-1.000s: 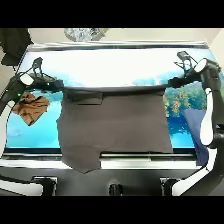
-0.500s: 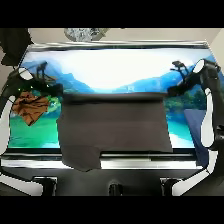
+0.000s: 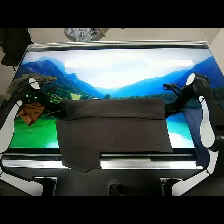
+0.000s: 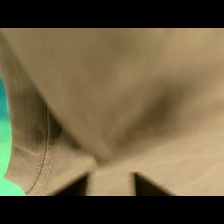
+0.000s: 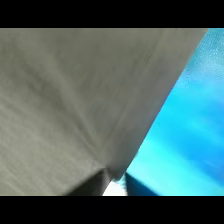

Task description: Fold the shirts.

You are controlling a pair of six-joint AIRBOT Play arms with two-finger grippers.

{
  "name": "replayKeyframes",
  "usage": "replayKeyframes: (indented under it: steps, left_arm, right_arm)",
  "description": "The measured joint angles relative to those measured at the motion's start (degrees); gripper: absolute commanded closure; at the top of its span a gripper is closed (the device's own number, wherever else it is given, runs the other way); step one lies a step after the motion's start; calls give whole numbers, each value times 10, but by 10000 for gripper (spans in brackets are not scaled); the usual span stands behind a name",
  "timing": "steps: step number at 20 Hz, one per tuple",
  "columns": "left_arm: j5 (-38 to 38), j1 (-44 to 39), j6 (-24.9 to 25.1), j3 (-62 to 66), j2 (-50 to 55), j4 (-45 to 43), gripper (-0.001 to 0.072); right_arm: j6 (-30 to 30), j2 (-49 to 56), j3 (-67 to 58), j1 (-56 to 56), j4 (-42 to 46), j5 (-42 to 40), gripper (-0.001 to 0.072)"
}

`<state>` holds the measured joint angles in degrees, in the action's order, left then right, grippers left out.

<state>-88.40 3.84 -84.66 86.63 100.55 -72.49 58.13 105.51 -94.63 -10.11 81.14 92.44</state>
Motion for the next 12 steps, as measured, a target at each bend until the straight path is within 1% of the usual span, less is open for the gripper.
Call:
replayKeyframes:
  steps: [1, 3, 4, 7, 9, 12]
  left_arm:
    - [-5, 2, 0, 1, -1, 0, 308]
    - [-18, 13, 0, 2, -14, 2, 308]
    - [-28, 23, 0, 0, -26, 1, 308]
    - [-46, 47, -2, -40, -76, 2, 293]
    - [-41, 52, 1, -117, -123, 5, 293]
    - [-6, 58, 7, -279, -209, 8, 295]
  right_arm:
    - [0, -3, -1, -2, 0, 5, 300]
    - [-2, -18, -4, -17, -6, 26, 214]
    - [-3, -28, -4, -29, -10, 44, 201]
    - [-3, -68, 9, -74, -18, 93, 201]
    - [0, -97, 35, -96, -12, 100, 201]
    - [2, -128, 80, -109, -7, 96, 203]
